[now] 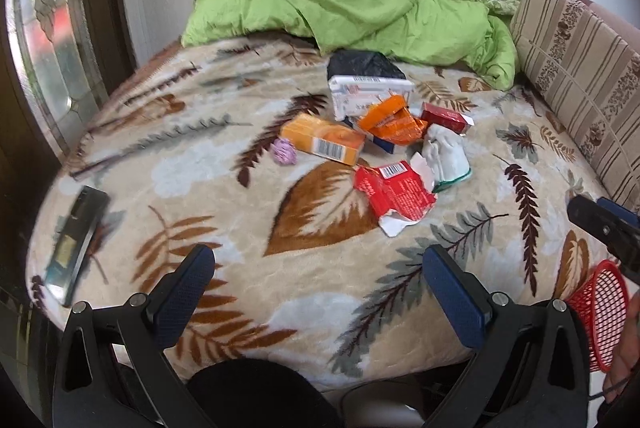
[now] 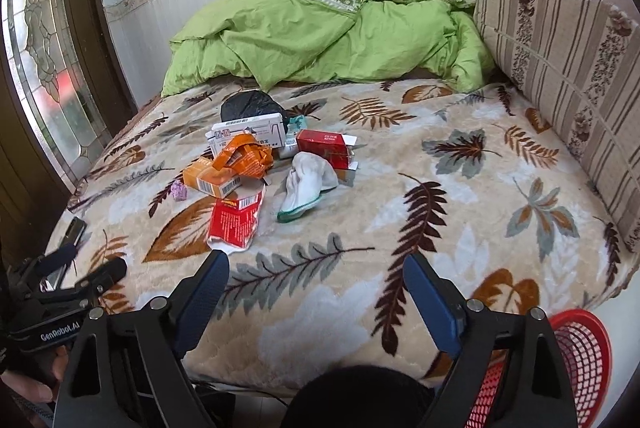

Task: Collect trash
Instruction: 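Move both tools toward the scattered trash on the bed, then grasp the red torn packet with the left tool while the right tool grasps the white glove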

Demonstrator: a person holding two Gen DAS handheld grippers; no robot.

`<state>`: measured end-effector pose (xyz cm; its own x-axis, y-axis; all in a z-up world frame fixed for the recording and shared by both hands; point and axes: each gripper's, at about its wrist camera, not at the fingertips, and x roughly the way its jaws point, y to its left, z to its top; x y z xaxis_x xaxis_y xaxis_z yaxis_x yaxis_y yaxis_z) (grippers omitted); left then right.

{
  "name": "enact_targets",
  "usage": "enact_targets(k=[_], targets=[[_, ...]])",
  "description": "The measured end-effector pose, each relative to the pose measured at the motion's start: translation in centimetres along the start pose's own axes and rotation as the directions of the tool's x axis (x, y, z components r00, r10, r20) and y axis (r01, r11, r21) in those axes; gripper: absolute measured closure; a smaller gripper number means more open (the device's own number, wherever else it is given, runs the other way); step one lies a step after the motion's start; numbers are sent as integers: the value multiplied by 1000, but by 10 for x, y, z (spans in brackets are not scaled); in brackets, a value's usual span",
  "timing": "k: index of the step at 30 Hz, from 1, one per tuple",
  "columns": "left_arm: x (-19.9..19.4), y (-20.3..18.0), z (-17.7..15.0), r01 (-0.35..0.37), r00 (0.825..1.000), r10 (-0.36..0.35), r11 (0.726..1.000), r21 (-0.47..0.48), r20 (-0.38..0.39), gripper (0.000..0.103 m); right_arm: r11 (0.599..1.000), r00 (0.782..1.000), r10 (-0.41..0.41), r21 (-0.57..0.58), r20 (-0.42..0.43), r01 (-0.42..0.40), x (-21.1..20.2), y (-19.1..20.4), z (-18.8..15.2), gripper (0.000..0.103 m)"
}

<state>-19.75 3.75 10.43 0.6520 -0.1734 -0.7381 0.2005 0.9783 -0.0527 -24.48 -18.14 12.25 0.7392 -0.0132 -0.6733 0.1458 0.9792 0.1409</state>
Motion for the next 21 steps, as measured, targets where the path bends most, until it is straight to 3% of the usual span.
enact_targets(k=[2,5,7,9,12,15,19,20,21], targets=[[11,1,5,38,998,-39,999,-26,-40,0,1000,1000,16,25,-16,-16,7,-6,6,22],[33,1,14,86,992,-91,994,-62,-86,0,997,999,41,63,-28,-39,14,-13,11,26],[51,-2,22,106,987,-114,992,-75,-114,7,997,999,42,73,-25,-40,16,-17,12,26],[69,-5,29,108,983,-119,991,-83,-142,23,996,999,40,80,-26,-38,17,-20,11,26],[104,-8,39,152,960,-183,976,-155,-211,27,995,999,43,93,-33,-40,19,-27,9,26],[123,-12,42,169,949,-211,967,-190,-232,32,994,999,36,103,-35,-33,22,-34,10,26],[146,-23,45,157,944,-202,970,-183,-262,42,993,999,38,112,-38,-33,28,-42,14,26],[148,-27,46,144,950,-184,975,-168,-254,43,993,998,42,113,-40,-37,30,-44,15,26],[149,-29,47,140,954,-176,978,-155,-245,51,992,998,52,117,-43,-46,33,-45,17,26]])
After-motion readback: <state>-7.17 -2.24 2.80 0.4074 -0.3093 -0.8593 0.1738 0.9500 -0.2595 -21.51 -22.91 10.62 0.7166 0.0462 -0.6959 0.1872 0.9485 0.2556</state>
